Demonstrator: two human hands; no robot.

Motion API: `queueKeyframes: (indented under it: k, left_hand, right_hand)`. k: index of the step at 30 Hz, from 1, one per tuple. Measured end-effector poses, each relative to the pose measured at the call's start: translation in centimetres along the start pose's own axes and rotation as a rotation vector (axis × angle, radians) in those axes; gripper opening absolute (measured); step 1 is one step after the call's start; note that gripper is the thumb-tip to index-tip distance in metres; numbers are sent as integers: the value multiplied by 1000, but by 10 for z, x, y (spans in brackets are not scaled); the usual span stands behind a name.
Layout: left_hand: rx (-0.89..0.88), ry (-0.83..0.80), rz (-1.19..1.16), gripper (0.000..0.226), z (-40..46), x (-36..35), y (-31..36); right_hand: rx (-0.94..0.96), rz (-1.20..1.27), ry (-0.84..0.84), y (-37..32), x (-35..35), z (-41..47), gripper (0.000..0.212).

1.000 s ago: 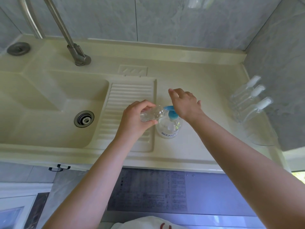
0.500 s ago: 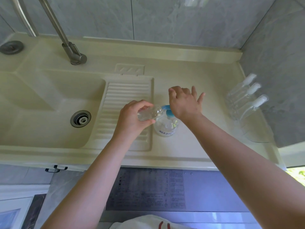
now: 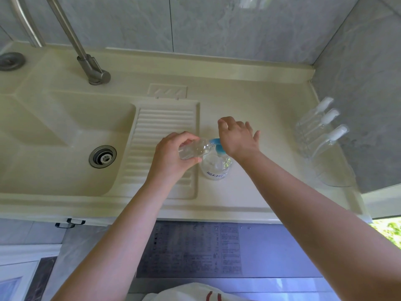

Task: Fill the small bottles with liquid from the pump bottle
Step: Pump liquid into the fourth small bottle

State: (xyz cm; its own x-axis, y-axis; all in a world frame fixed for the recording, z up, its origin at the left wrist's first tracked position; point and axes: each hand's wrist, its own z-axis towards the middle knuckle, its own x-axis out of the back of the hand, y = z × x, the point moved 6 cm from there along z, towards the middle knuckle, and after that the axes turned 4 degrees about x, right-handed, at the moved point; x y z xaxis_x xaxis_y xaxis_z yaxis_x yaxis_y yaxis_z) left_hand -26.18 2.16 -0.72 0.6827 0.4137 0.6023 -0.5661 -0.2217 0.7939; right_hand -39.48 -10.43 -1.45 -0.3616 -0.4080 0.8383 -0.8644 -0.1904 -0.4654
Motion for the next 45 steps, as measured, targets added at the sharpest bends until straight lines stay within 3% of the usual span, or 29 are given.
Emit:
queueKeyframes:
  k: [7,15,22,31,35,38,45]
  left_hand:
    - [-4,8,-1,45,1,2,1]
    - [0,-1,-1,44,2,-1,0]
    - [10,-4,-19,45,1,-2,-2]
    - [25,-15,-10,45,2,-4,-3]
    - [22,-12,-23,44,2,-3,0]
    - [25,-20,-25,43,2,-1,-1]
    - [22,-24,-10,43,3,-1,-2]
  right_hand:
    - [-7,250,0,2,14,10,43]
    - [15,73,150,0,5,1,43]
    - [12,212,81,-5,15,9,46]
    - [-3,117,60,-4,-4,10,45]
    - [-58,251,-38,1,-3,16,53]
    - [-23,300,-15,-6,7,20,56]
    - [-13,165,74,-5,-2,14,46]
